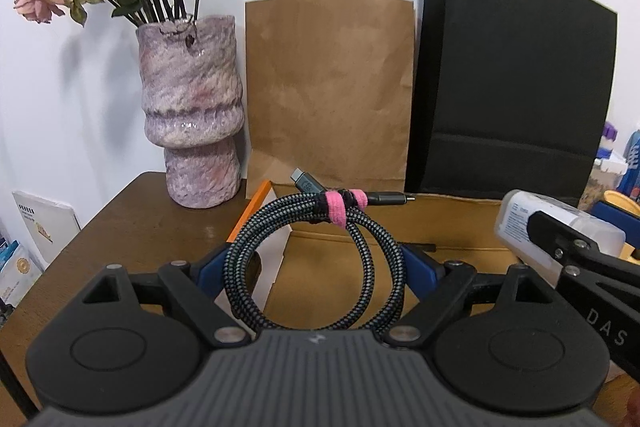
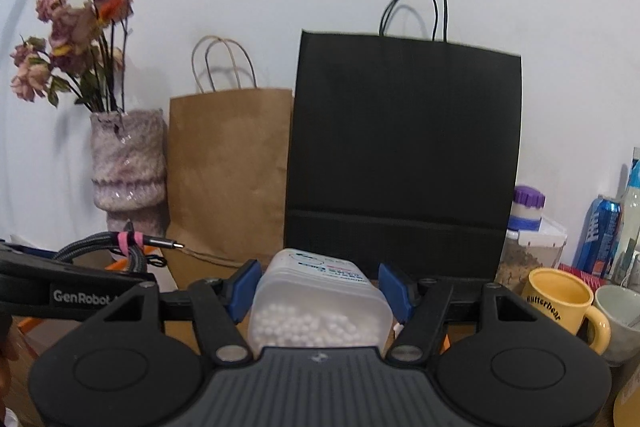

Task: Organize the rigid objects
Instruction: 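Carry the cable with the left tool while the right tool carries the container into the red box, then open the left tool to drop the cable while the right tool releases the container in the box, then withdraw both tools from the box back over the remaining objects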

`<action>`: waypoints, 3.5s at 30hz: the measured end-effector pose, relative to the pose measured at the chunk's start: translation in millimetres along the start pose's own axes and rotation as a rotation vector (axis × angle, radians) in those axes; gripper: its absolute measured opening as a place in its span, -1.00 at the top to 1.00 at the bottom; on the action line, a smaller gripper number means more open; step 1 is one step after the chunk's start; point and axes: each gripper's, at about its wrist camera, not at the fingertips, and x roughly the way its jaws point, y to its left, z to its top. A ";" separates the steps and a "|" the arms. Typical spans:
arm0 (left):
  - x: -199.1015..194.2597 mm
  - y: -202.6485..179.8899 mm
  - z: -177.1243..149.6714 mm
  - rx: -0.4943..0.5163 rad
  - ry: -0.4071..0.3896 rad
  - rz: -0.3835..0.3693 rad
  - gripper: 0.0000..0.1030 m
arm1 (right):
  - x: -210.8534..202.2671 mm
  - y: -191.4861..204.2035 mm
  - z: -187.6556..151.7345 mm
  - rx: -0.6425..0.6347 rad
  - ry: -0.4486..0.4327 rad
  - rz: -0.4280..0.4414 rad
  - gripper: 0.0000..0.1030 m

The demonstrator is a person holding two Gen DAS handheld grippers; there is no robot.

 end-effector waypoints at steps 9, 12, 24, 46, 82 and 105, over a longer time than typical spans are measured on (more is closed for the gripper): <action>14.2 0.6 -4.9 0.018 0.041 0.012 -0.73 | 13.5 -1.7 -10.6 -0.008 0.066 -0.001 -0.26; 15.4 0.7 -5.1 0.027 0.043 0.019 -0.85 | 17.2 -6.6 -12.2 0.012 0.098 0.006 -0.43; 14.2 3.2 -3.6 0.024 0.042 0.028 -1.00 | 16.7 -10.8 -11.6 0.034 0.120 -0.002 -1.00; -26.5 8.7 -2.8 0.008 -0.014 0.029 -1.00 | -23.6 -10.0 -1.2 0.027 0.111 0.020 -1.00; -160.6 33.0 -70.4 0.042 -0.044 -0.057 -1.00 | -167.9 2.2 -42.5 -0.008 0.112 0.038 -1.00; -187.1 46.4 -133.5 0.095 0.025 -0.059 -1.00 | -214.9 8.3 -100.3 -0.049 0.225 0.080 -1.00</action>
